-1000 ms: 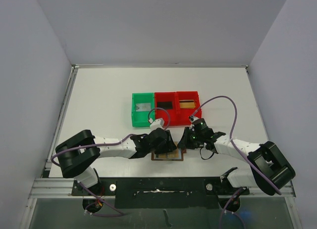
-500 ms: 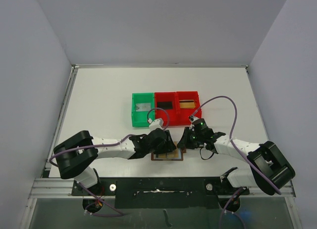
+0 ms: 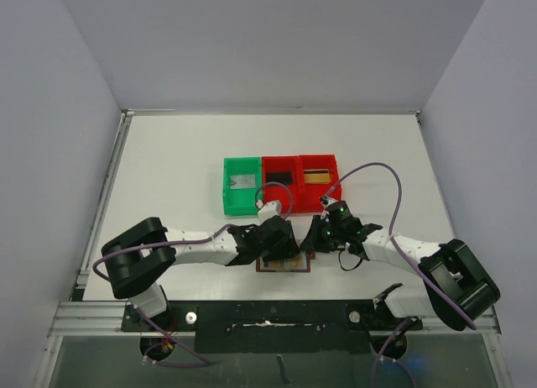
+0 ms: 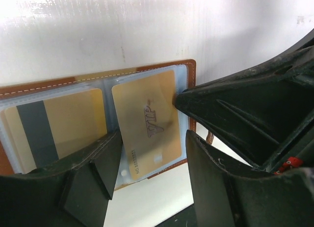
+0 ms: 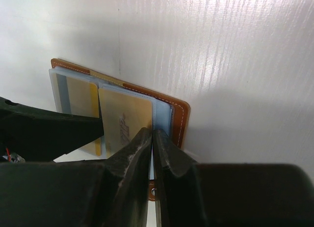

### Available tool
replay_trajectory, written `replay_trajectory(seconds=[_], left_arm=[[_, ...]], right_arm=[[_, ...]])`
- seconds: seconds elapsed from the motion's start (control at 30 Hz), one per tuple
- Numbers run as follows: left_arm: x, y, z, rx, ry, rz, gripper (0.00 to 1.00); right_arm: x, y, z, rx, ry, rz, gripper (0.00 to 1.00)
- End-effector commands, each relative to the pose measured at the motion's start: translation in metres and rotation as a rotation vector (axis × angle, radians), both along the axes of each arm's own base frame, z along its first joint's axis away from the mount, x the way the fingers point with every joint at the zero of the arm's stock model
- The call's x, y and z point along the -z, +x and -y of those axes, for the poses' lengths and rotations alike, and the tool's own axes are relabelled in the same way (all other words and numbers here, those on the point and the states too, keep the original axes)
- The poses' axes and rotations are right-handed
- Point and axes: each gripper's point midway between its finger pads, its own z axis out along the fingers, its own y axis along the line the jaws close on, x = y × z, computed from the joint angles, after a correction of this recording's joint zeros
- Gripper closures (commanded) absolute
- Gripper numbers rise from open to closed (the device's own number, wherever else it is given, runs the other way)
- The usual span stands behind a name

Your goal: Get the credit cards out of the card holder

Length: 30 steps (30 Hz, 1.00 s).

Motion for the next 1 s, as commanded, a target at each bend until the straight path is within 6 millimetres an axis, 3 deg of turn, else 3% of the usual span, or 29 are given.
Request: replay_trajectory(seconds=[0.0,0.2,0.57,0.97], left_arm=[[0.016,-0.006,-0.007,-0.009,0.067,-0.036,0.48],[0.010,-0.005,0.002,-0.027,-0.032,-0.021,0.49],[-0.024,0.005,0.013,-0.096,-0.255,0.037,0.66],[-0.032,0.002,0.004,-0.126,-0.352,0.046,0.82]], right_arm=[[0.021,-0.014,0.017,0.011,-0.079,-0.051,0.90],[0.023,-0.016,0.017,0.010,-0.079,-0.055,0.90],[0.025,-0.018,0.017,0.013,-0.077,-0.062,0.90],[0.025,-0.017,0.016,0.013,-0.073,-0.063,0.90]])
